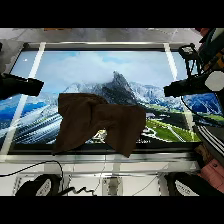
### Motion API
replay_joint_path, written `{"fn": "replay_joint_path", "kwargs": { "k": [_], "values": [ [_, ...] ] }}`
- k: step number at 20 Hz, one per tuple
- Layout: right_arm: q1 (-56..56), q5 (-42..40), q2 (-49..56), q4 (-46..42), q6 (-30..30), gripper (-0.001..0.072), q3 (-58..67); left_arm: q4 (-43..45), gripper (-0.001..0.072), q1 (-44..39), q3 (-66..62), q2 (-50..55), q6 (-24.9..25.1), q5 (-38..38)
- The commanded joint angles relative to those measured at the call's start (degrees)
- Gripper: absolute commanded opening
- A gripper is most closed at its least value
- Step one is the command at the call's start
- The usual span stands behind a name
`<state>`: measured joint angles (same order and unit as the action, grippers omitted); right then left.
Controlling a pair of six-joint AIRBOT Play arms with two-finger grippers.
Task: Fold the clothes and pants, and hang the long-sleeved shirts on hangers.
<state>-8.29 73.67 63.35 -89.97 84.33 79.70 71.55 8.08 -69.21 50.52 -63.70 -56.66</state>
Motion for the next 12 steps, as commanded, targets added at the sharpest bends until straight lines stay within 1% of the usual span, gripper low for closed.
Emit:
{"fn": "replay_joint_path", "kwargs": {
  "k": [1,10,12],
  "values": [
    [-0.1,0.0,0.0,0.0,0.0,0.0015,0.0,0.0,0.0702,0.0,0.0,0.0,0.0,0.0],
    [-0.1,0.0,0.0,0.0,0.0,0.0015,0.0,0.0,0.0702,0.0,0.0,0.0,0.0,0.0],
    [-0.1,-1.6,0.0,0.4,0.0,0.0016,0.0,0.0,0.0703,0.0,0.0,0.0,0.0,0.0]
  ]
}}
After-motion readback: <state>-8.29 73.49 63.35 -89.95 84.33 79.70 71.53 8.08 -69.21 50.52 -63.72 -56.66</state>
